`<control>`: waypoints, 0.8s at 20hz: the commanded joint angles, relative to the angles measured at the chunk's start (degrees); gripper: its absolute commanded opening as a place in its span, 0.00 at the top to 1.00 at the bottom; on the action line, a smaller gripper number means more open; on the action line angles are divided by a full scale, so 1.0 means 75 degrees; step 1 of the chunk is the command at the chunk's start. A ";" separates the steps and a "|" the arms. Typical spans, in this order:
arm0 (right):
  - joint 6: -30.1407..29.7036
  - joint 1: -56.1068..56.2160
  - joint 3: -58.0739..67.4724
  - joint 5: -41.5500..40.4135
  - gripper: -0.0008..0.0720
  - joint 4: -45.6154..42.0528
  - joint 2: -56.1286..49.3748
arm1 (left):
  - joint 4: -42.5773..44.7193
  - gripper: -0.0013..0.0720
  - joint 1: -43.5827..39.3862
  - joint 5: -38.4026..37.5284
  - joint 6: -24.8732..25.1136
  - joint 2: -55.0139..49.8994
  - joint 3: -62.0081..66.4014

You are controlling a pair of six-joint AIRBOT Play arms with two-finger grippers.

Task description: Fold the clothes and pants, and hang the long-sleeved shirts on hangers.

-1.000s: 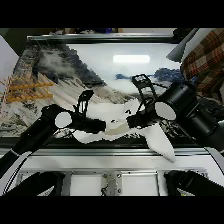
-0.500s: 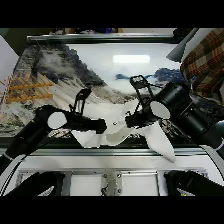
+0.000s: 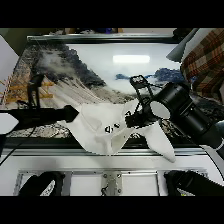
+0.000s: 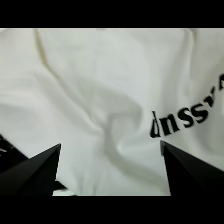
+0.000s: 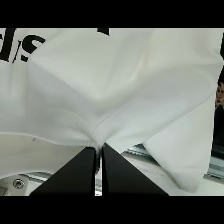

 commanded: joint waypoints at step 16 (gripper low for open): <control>0.0000 0.0006 -0.0003 0.0000 0.94 0.0003 -0.0006 | 0.2888 0.03 0.5386 0.2352 0.1772 -0.5324 0.3544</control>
